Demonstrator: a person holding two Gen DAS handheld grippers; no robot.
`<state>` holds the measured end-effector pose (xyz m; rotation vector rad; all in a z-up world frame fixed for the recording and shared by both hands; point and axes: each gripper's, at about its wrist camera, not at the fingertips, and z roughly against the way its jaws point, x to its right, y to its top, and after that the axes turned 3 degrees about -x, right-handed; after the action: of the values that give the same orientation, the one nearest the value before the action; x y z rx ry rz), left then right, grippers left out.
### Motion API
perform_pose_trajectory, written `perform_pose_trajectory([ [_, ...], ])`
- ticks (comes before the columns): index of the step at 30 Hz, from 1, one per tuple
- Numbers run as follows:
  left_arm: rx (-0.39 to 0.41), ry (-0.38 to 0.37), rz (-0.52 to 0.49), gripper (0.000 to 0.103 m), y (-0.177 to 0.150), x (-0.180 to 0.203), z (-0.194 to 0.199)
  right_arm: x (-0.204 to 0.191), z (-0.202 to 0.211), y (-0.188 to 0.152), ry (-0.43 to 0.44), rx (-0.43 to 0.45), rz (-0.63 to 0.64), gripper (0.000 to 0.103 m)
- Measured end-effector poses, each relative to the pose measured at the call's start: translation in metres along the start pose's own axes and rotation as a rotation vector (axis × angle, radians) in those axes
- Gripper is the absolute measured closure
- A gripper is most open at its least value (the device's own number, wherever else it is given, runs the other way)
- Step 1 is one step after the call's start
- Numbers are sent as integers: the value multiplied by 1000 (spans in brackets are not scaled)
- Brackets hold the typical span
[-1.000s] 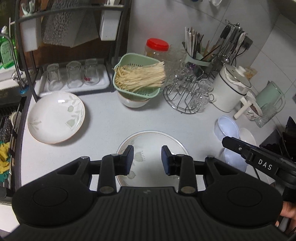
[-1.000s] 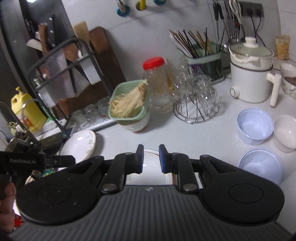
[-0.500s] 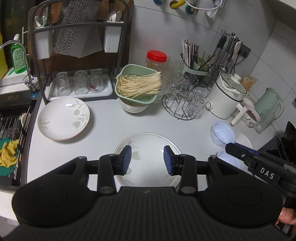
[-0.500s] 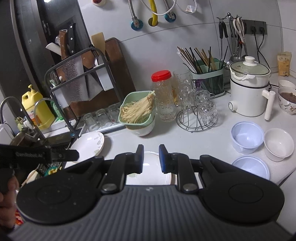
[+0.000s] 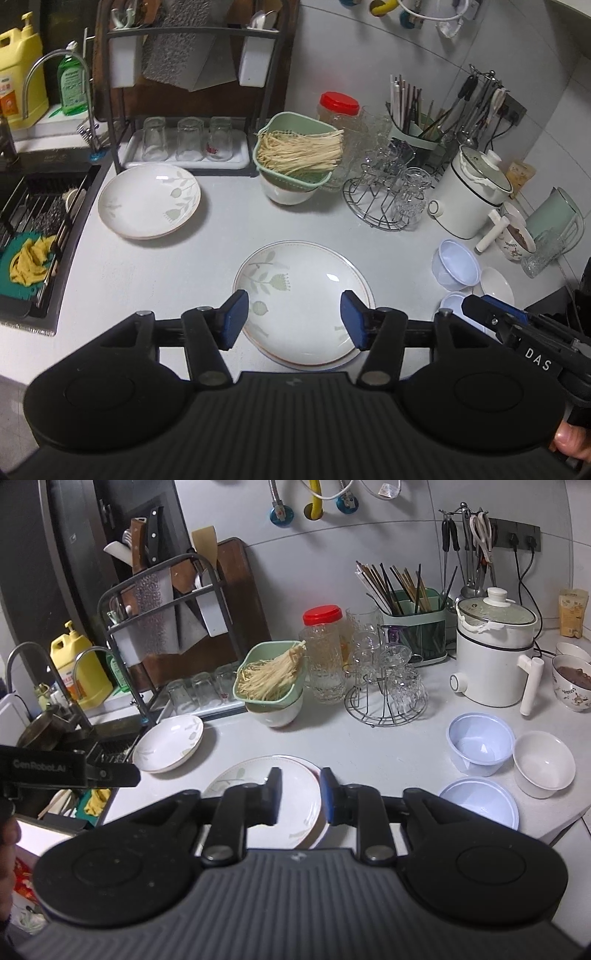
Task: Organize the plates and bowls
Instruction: 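Move both tools to the second leaf plate beside the glass rack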
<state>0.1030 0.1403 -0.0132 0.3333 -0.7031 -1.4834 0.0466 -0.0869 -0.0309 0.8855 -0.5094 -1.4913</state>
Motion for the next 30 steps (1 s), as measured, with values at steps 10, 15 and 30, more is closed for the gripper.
perform_pose_trajectory([
  [10, 2, 96, 59, 16, -8, -22, 3, 1, -6, -5, 24, -19, 24, 19],
  [15, -1, 130, 100, 13, -8, -34, 5, 1, -10, -5, 34, -29, 20, 19],
  [30, -12, 173, 149, 11, 9, -75, 5, -39, -42, 6, 114, -58, 77, 19],
])
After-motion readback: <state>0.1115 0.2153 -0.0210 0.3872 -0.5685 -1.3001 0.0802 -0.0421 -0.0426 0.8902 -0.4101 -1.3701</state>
